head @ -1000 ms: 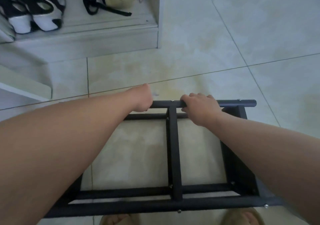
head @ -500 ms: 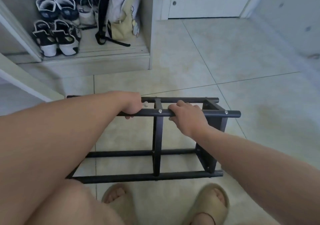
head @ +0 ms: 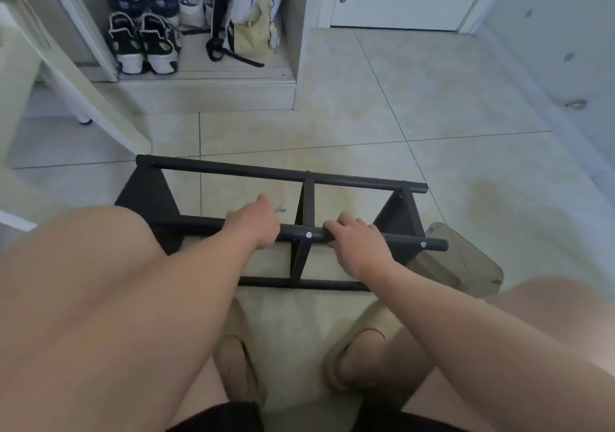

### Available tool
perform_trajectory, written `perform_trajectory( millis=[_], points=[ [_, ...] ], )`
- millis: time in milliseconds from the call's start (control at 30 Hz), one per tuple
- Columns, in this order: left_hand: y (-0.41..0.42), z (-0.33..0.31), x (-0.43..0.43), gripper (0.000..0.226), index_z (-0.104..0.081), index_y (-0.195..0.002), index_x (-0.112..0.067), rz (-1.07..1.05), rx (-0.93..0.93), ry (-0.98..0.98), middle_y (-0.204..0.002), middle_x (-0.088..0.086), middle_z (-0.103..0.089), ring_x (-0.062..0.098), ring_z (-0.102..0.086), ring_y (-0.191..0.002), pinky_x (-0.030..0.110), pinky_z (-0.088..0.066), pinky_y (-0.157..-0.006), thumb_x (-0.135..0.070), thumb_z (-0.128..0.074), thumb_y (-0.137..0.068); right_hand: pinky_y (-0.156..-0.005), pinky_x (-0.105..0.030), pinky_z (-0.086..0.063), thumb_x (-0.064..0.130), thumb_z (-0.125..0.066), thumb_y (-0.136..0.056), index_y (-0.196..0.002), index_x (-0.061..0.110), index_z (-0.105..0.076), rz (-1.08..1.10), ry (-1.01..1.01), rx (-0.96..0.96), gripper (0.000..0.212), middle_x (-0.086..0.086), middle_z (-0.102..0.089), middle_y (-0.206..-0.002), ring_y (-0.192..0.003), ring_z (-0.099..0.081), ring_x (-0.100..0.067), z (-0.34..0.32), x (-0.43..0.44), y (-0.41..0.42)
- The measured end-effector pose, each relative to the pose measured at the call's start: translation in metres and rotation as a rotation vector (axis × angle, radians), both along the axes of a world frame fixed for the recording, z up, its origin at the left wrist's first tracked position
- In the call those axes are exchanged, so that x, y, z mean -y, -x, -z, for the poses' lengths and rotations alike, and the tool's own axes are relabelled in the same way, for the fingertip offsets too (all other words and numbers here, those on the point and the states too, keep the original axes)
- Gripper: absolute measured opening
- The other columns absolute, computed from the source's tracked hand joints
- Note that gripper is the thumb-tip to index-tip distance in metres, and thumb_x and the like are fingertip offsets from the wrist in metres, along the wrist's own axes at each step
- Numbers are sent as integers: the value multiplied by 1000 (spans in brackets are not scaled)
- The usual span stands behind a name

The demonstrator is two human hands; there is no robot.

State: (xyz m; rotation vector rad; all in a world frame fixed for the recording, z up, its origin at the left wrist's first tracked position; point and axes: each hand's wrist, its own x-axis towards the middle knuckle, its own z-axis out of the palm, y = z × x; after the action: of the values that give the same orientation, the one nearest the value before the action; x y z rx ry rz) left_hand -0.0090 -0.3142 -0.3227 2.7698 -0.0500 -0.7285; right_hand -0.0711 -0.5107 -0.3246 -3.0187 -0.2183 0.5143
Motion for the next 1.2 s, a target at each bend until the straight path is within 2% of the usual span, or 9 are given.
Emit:
perform_trajectory(
  millis=[100,233,467,533,633,767,900,1100,1200],
  points=[
    [33,12,0,10,-30,-105,-15,7,-2,15,-78,1,-49,17,-46,-67,41,-40,-81,-12,-37,-100,-92,-42,-45,26,-49,-105,-136,24,-50,4,10,-78,31,-3,-50,-127,-110,-55,-28,3,0,27],
    [55,16,7,9,-31,-103,-15,45,-38,44,-81,2,-51,26,-50,-79,47,-39,-97,-9,-36,-99,-88,-43,-48,27,-53,-103,-130,22,-56,58,2,-150,27,-2,-52,-123,-106,-59,-29,-1,7,44],
    [70,21,4,3,-36,-98,-16,59,-62,100,-79,1,-49,20,-45,-69,40,-34,-74,-13,-37,-99,-90,-43,-51,30,-60,-100,-128,21,-61,97,-38,-242,29,0,-52,-120,-106,-59,-28,-7,15,53],
    [70,21,4,4,-37,-97,-16,57,-45,105,-81,1,-52,22,-48,-72,40,-34,-76,-12,-36,-99,-92,-43,-51,39,-63,-98,-130,21,-59,94,-55,-259,37,1,-54,-122,-109,-58,-26,-8,17,49],
    [66,23,4,3,-38,-98,-16,44,-29,112,-86,3,-53,28,-51,-81,40,-34,-78,-13,-36,-99,-101,-44,-47,57,-69,-87,-143,24,-46,32,-55,-185,69,0,-51,-134,-123,-52,-26,-12,22,33],
    [61,21,6,5,-42,-99,-15,8,-60,120,-83,2,-51,27,-51,-81,38,-36,-72,-14,-40,-94,-122,-49,-16,77,-67,-74,-161,29,-11,-206,5,-9,115,-5,-16,-166,-153,-11,-31,-11,30,10],
    [53,14,9,8,-47,-85,-16,-29,-152,126,-80,1,-51,23,-53,-77,35,-41,-70,-17,-46,-93,-120,-60,11,100,-51,-56,-156,34,25,-301,128,-84,142,-1,29,-165,-151,30,-30,6,27,-13],
    [30,12,11,23,-66,-75,-8,32,-341,109,-66,5,-65,19,-58,-63,32,-42,-61,-10,-48,-89,-118,-67,10,109,-31,-50,-154,37,28,-362,142,-139,140,-2,41,-160,-148,35,-31,27,29,-32],
    [22,22,8,23,-71,-90,-9,30,-356,147,-86,7,-69,22,-60,-75,32,-44,-65,-14,-48,-91,-118,-69,8,109,-23,-52,-157,36,22,-372,119,-69,136,-5,34,-163,-152,26,-33,34,31,-27]
  ],
)
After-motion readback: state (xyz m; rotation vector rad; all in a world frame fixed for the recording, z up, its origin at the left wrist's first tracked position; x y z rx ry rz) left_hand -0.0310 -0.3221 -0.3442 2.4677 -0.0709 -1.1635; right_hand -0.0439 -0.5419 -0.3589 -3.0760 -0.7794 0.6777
